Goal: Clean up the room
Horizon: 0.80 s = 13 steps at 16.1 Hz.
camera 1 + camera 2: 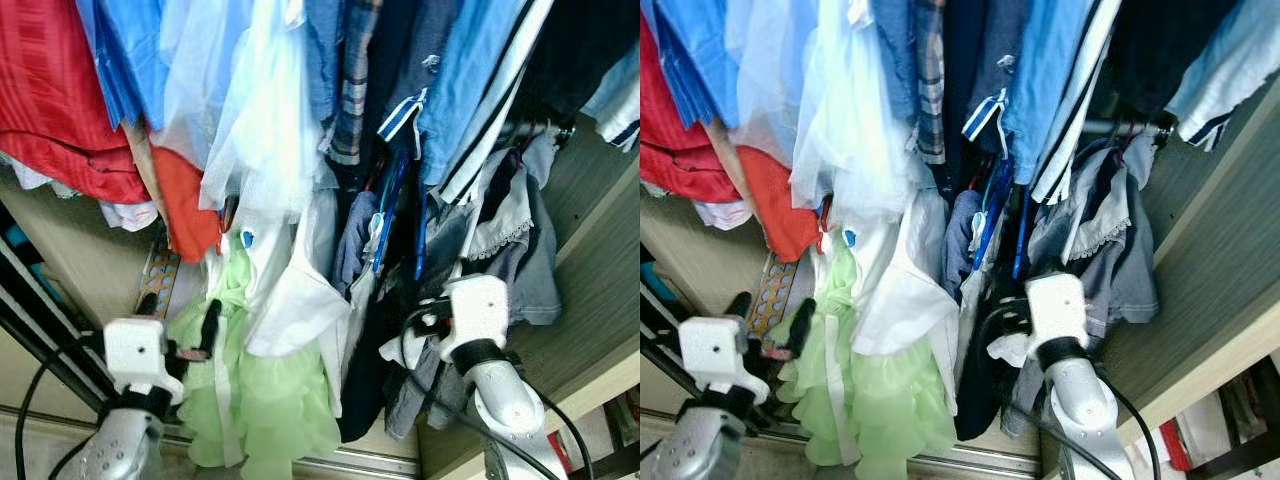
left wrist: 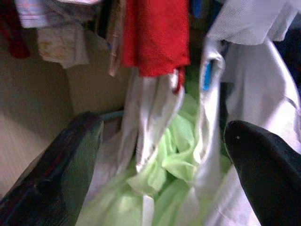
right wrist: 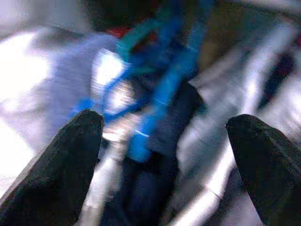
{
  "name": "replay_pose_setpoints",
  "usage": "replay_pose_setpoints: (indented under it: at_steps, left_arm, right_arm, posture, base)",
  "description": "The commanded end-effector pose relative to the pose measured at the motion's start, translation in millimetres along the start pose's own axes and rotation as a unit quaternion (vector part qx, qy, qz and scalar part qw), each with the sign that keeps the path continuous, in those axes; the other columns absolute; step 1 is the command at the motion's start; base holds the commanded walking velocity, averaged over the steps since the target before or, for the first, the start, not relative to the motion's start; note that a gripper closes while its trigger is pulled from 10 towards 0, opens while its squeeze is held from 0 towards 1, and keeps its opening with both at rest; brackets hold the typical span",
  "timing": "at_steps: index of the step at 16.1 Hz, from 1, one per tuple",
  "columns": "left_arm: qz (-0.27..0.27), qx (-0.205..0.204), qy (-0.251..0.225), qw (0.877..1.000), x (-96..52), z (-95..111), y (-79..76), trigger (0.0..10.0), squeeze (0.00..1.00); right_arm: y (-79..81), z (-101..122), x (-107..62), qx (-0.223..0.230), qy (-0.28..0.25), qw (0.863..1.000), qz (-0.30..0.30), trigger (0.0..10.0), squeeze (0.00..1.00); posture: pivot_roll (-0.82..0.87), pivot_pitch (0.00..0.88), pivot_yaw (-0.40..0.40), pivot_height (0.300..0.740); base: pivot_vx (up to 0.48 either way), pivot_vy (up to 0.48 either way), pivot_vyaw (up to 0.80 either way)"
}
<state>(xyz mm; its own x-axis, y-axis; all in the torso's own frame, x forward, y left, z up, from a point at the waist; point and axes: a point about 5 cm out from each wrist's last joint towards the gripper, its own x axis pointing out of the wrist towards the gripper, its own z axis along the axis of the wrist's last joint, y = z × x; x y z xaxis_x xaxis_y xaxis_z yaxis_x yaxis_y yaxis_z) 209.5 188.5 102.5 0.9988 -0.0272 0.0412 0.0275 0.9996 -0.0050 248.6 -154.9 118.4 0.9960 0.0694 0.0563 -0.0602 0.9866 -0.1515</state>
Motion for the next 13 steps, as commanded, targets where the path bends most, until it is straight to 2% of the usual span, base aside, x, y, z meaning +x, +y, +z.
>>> replay_pose_setpoints:
  at_steps: [1,2,3,6,7,9,10,13]
  left_arm:
    - [0.010,-0.004,0.002,1.000,0.0,-2.0,2.9,10.0,0.00]
    - [0.012,-0.007,0.012,1.000,-0.5,-3.3,3.4,10.0,0.00]
    - [0.028,-0.006,0.024,0.999,-2.5,-8.6,1.5,10.0,0.00]
    - [0.047,-0.022,0.048,0.997,-1.8,-16.5,-2.1,10.0,0.00]
    - [0.016,-0.023,0.052,0.998,0.8,-17.0,-9.6,10.0,0.00]
    - [-0.003,-0.005,0.058,0.998,3.9,-15.1,-16.0,10.0,0.00]
    - [-0.033,-0.024,0.059,0.997,5.1,-15.6,-18.4,10.0,0.00]
    - [-0.027,-0.035,0.062,0.997,4.9,-19.0,-19.7,10.0,0.00]
  right_arm:
    - [-4.6,-6.4,-3.6,0.008,0.011,1.000,-0.019,10.0,0.00]
    - [-0.2,-6.4,-5.9,-0.002,0.012,1.000,-0.007,10.0,0.00]
    - [-3.4,-10.1,-5.2,0.005,0.022,0.999,-0.028,10.0,0.00]
    - [-2.9,-14.6,-3.2,-0.017,0.035,0.999,-0.022,10.0,0.00]
    - [4.1,-13.9,-1.8,-0.034,0.028,0.999,0.005,10.0,0.00]
    - [6.6,-16.5,0.0,-0.032,0.035,0.999,0.021,10.0,0.00]
    - [6.9,-17.7,0.3,-0.030,0.038,0.999,0.023,10.0,0.00]
    - [7.1,-19.8,1.4,-0.027,0.041,0.998,0.026,10.0,0.00]
  posture:
    - [-0.14,0.000,0.001,0.740]
    - [-0.14,0.000,0.002,0.740]
    - [-0.14,0.000,-0.003,0.740]
    - [-0.15,0.000,-0.013,0.740]
    - [-0.14,0.000,-0.027,0.740]
    - [-0.12,0.000,-0.046,0.740]
    - [-0.12,0.000,-0.046,0.740]
    - [-0.12,0.000,-0.056,0.740]
  base:
    - [0.000,0.000,0.00]
    - [0.000,0.000,0.00]
    - [0.000,0.000,0.00]
    - [0.000,0.000,0.76]
    - [0.000,0.000,0.80]
    - [0.000,0.000,0.80]
    - [0.000,0.000,0.80]
    - [0.000,0.000,0.80]
